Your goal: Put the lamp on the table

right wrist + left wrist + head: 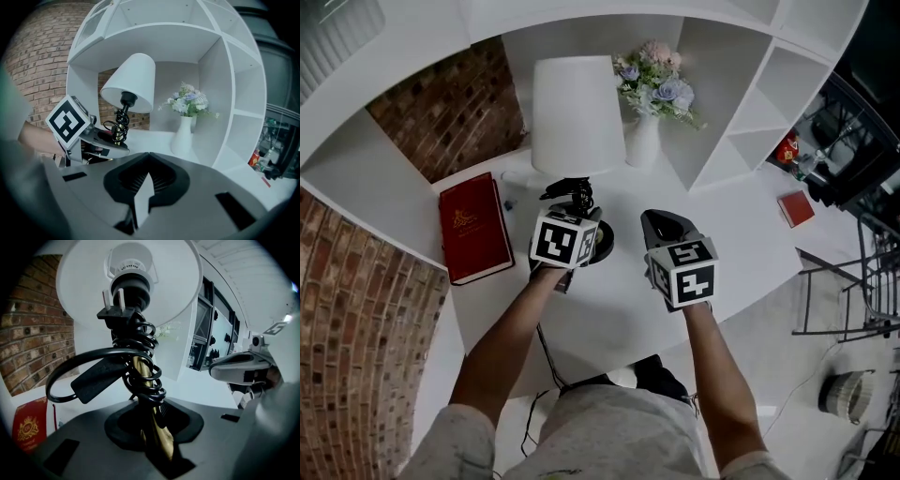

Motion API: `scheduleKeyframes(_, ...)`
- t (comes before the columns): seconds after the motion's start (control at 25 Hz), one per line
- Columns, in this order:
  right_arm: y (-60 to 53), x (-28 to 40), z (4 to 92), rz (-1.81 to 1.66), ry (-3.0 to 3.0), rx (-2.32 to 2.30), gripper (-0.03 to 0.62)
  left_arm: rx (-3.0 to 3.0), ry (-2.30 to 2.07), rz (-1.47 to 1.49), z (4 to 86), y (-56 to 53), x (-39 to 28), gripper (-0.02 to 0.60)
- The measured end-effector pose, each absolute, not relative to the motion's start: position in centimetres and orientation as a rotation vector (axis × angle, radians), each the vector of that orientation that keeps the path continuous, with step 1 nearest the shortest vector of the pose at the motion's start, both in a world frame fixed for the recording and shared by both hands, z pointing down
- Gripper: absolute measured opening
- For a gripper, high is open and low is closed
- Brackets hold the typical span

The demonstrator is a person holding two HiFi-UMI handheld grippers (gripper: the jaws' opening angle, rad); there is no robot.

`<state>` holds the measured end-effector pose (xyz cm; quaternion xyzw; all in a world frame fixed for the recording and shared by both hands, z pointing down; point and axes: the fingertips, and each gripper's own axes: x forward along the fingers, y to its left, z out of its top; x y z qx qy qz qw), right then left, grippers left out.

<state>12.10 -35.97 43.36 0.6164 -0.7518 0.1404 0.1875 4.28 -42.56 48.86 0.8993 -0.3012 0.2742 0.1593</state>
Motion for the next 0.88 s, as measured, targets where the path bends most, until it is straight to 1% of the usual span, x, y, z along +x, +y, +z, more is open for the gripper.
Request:
scheduleKeyframes(0.44,-39.0,14.8,44.5,0.338,-2.189,1.584,0.005,2.553,-1.013,0.755,50.6,-44.7,6.9,0.097)
scheduleKeyframes(0.88,-41.6,15.0,46.5,0.366,-2.282,1.508,0.005,2.575,-1.133,0.759,51.5,-46.8,8.1,0.095)
